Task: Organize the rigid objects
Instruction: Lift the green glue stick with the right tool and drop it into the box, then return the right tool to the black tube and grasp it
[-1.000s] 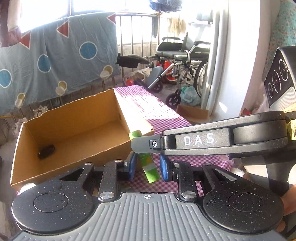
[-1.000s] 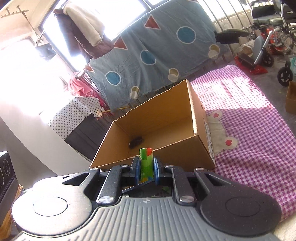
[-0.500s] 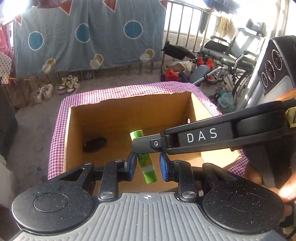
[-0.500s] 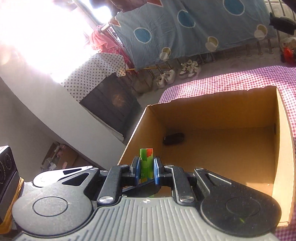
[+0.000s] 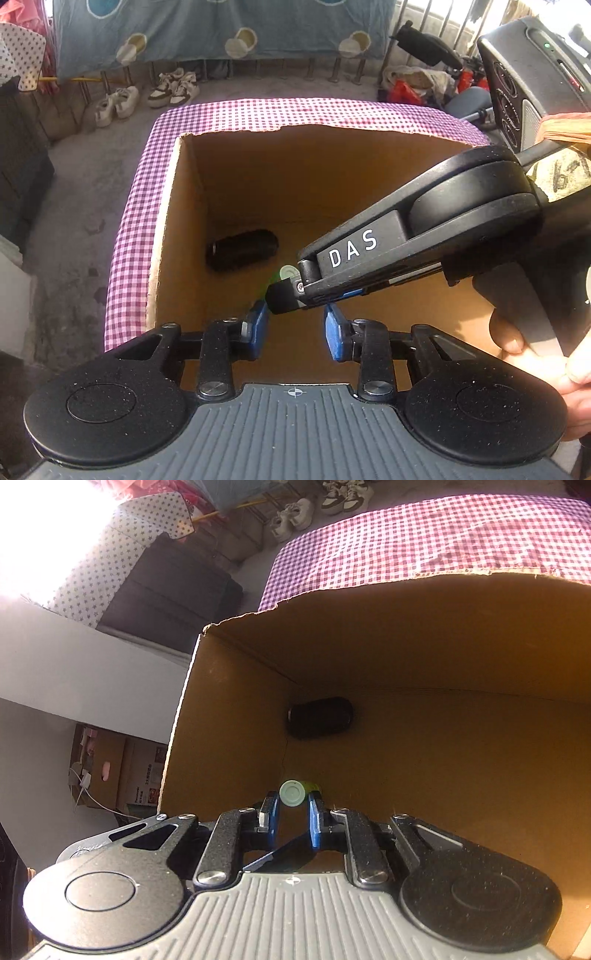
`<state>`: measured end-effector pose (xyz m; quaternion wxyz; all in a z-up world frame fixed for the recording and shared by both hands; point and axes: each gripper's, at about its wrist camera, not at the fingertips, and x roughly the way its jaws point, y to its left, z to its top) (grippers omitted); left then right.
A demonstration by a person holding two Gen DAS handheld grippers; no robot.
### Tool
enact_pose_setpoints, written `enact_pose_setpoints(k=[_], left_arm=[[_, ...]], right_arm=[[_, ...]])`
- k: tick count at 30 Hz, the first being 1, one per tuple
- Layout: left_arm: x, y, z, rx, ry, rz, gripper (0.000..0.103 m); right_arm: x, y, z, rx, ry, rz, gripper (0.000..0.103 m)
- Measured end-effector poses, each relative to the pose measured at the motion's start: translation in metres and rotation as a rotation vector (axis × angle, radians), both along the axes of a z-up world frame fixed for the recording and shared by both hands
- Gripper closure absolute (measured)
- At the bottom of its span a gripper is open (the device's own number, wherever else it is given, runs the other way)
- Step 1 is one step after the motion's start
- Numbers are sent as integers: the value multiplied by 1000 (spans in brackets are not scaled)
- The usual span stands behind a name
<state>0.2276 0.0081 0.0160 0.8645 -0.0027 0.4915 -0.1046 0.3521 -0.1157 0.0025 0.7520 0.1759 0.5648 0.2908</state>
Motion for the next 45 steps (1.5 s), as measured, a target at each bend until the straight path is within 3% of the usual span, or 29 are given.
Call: enact_pose_setpoints(k=[6, 11, 21, 27, 31, 33, 37, 41, 45], left_arm=[[-20, -1, 20, -21, -65, -2, 52], [-43, -1, 45, -57, -127, -14, 50], [-111, -7, 75, -128, -242, -123, 45], [-139, -20, 52, -188, -195, -216, 45], [-156, -46, 20, -198, -139, -283, 45], [-164, -63, 4, -174, -124, -328, 46], [-176, -92, -18, -91, -159, -386, 49], [-185, -107, -30, -39, -202, -436, 55], [-187, -116, -40, -20, -193, -448, 65]], right_arm=[[-12, -15, 10, 31, -26, -8, 81], [-40, -46, 36, 83, -84, -41, 81], [-159, -149, 81, 286, -246, -153, 80], [-240, -197, 46, 321, -301, -275, 80], [-272, -199, -7, 211, -295, -389, 80], [-279, -192, -31, 144, -280, -424, 80], [-279, -178, -63, 103, -248, -446, 80], [-271, -161, -70, 55, -266, -424, 80], [-261, -148, -71, 3, -282, -390, 81]])
